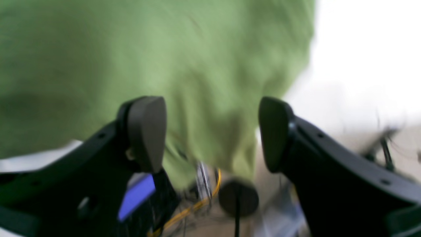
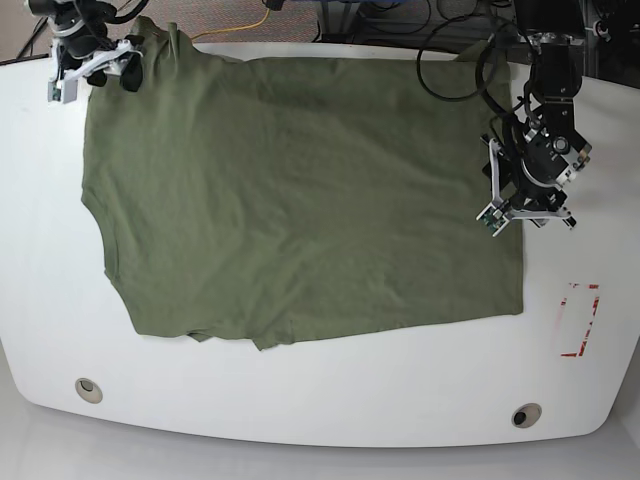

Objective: Layout the t-shirt on the table in an organized manner, then fold the t-shirt properly
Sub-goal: 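Drag the held shirt corner outward with the right gripper, then grasp the shirt edge with the left gripper near its hem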

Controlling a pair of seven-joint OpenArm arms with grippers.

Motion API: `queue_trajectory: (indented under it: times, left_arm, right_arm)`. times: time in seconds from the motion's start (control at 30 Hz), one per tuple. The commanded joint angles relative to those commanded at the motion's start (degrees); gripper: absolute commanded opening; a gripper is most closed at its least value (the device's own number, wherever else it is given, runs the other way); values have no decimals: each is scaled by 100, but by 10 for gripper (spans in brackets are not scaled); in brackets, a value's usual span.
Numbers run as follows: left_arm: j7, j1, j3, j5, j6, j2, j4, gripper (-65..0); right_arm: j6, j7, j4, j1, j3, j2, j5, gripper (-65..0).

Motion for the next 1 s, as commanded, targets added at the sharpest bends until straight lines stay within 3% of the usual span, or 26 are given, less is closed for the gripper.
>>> queue_trajectory:
  times: [0.17,0.33,0.4,0.57,0.87,1.0]
  left_arm:
    - [0,378,97,0,0,202,26,-404]
    - [-9,519,97,26,0,290,0,-587]
    - [-9,580,88,35,0,290,-26,-617]
    - [-26,598,88,35,0,211,-343,-608]
    - [-44,-273,35,26,0,-114,-1802,-608]
    - [-422,-738,44,26,0,-158,-2453,-608]
  right_arm:
    - [-18,0,-18,264,-835,220,167,-466]
    - [-18,18,-264,571,-1284,202,-527,-650]
    - [26,35,-457,642,-1407,193,-905,-645]
    - [35,299,-1029,862,-1635,193,-1547,-642]
    - [35,598,-1785,1284,-1864,202,-1952,-642]
    - [35,659,-2084,1547,-1864,193,-2110,-642]
